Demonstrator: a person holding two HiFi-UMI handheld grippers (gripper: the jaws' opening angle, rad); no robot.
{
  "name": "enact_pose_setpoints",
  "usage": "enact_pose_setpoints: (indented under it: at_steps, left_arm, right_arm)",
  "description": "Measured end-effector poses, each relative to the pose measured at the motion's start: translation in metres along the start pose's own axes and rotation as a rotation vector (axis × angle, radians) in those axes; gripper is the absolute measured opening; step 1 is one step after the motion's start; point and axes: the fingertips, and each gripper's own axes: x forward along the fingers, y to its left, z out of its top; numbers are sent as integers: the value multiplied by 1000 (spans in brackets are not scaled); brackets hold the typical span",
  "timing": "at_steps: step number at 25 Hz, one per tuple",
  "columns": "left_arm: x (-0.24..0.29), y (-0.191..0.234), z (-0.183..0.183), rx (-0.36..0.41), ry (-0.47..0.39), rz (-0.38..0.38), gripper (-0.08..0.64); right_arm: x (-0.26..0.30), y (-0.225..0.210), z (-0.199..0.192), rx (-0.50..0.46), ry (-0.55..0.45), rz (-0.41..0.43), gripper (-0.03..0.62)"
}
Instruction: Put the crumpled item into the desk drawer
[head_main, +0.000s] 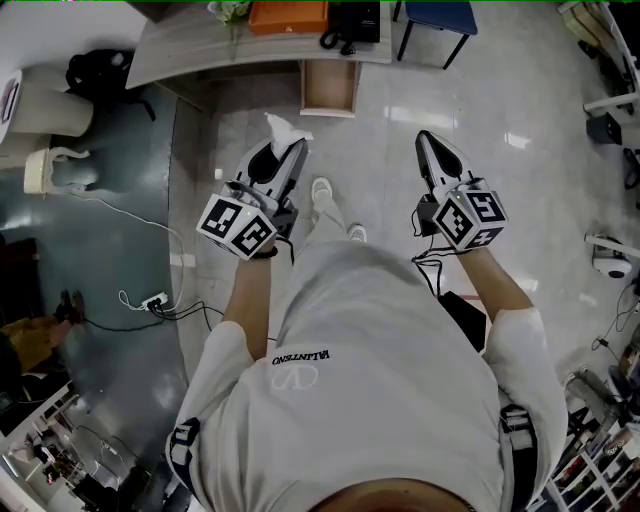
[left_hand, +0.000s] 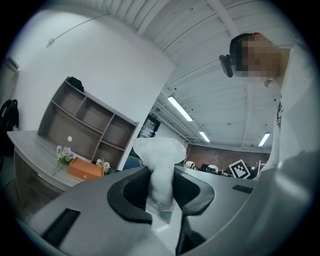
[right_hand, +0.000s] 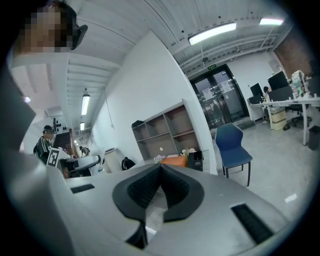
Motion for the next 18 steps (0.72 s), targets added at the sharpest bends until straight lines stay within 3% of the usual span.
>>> enact_pose_setpoints:
  at_steps: [10,18]
  left_arm:
    - [52,81,22,-26,12,-54,103]
    - [85,156,24,-25,69,-65,103]
  right_arm:
    - [93,-1,31,-23,-9,-31,-2]
    - [167,-1,34,-31,6,-61,-2]
